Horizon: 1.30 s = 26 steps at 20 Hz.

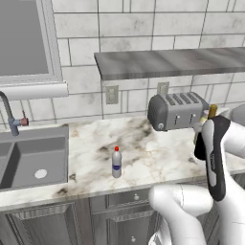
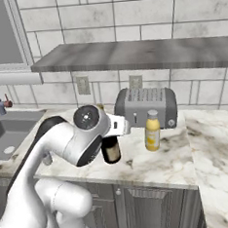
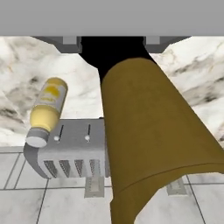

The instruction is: Place the drinks on the dining counter in a tight cluster.

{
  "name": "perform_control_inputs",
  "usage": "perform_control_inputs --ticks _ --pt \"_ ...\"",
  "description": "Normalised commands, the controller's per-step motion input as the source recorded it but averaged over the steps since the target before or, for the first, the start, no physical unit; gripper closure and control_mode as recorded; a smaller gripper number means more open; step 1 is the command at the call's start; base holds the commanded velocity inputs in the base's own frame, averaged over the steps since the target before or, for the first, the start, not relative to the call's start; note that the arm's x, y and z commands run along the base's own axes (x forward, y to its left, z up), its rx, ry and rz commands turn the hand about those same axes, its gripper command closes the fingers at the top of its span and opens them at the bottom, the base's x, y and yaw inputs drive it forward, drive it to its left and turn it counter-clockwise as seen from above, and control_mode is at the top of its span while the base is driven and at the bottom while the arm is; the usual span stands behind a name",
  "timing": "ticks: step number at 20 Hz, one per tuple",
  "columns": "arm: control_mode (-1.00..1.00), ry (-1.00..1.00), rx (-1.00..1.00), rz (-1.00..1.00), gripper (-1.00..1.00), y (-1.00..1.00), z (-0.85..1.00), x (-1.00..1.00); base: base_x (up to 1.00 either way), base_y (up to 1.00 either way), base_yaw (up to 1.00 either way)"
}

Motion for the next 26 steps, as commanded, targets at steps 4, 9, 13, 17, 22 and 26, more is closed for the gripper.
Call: perform_control_inputs --ticks 4,9,13,17,22,26 --pt "-1.00 0.00 0.00 0.00 1.00 0.28 0.65 -0.75 0.00 0.00 0.00" --pt "-1.00 0.00 0.00 0.00 1.00 0.33 0.45 -0.51 0.00 0.00 0.00" --pt "-1.00 0.00 0.00 0.02 1.00 0.00 0.06 -0.19 0.00 0.00 0.00" --pt "-1.00 0.00 0.00 0.01 1.00 0.00 0.00 -0.06 0.00 0.00 0.00" --pt "1.00 0.00 0.00 0.00 1.00 0.00 0.00 -0.01 -0.06 0.00 0.00" --pt "1.00 0.00 0.00 0.00 1.00 0.00 0.00 0.00 -0.80 0.00 0.05"
